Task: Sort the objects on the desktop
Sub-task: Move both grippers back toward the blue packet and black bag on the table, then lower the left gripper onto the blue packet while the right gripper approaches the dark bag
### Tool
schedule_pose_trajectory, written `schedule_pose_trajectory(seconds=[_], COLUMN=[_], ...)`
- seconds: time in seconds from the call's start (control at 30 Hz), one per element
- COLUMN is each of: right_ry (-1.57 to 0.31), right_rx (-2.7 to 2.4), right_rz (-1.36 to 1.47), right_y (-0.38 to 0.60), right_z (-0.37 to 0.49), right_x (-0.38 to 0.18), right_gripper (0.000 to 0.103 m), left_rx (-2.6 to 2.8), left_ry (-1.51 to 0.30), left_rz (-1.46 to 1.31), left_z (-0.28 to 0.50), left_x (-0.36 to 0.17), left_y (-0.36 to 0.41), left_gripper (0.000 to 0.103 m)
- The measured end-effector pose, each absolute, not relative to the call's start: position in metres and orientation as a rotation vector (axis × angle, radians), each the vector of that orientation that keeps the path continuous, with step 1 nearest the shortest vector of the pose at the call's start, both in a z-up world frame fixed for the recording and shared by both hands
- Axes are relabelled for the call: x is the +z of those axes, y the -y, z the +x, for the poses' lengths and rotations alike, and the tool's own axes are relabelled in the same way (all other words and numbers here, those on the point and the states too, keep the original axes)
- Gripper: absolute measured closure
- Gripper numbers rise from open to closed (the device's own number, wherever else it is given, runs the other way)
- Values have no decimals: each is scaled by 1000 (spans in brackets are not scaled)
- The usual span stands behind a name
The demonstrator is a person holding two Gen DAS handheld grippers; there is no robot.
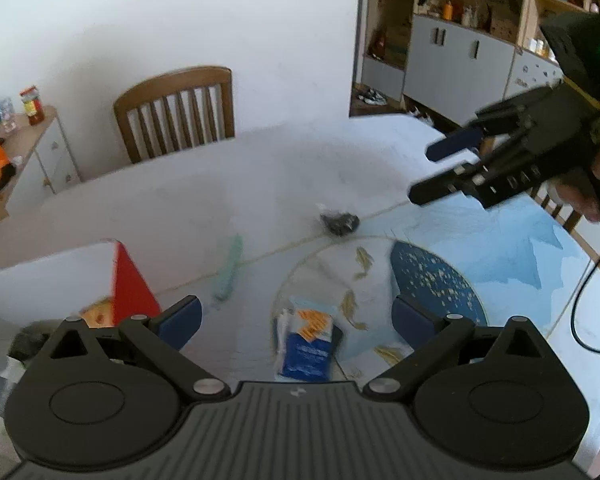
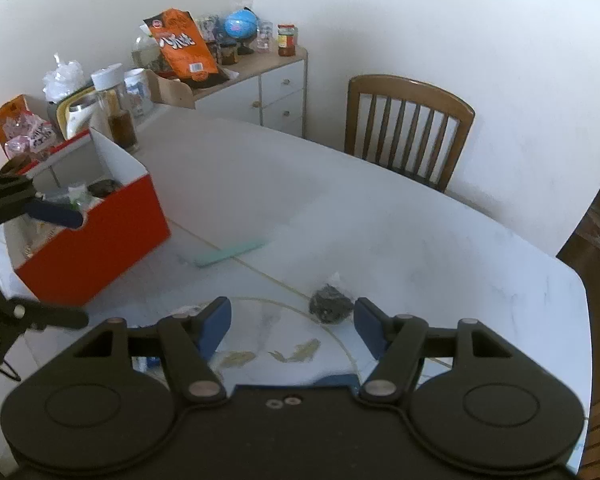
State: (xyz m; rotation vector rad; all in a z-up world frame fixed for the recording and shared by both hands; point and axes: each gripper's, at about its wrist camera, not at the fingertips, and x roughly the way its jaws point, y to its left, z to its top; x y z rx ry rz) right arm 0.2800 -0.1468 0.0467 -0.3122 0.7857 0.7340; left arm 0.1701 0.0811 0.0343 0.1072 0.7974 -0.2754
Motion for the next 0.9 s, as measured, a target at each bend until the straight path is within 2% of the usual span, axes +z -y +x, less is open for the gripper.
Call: schedule_pose_trajectory(seconds=[0.9], right_ry=[-875], right_rx=[783], right_rz=[-316], right_y=[139], right_z=[328], right_x=[-14], right_gripper=[35], left_rx=[-292], left_ry=[-926], left_rz=[135], left_z=[192], left_x=[-66], left_y=[-45], left_gripper=[1])
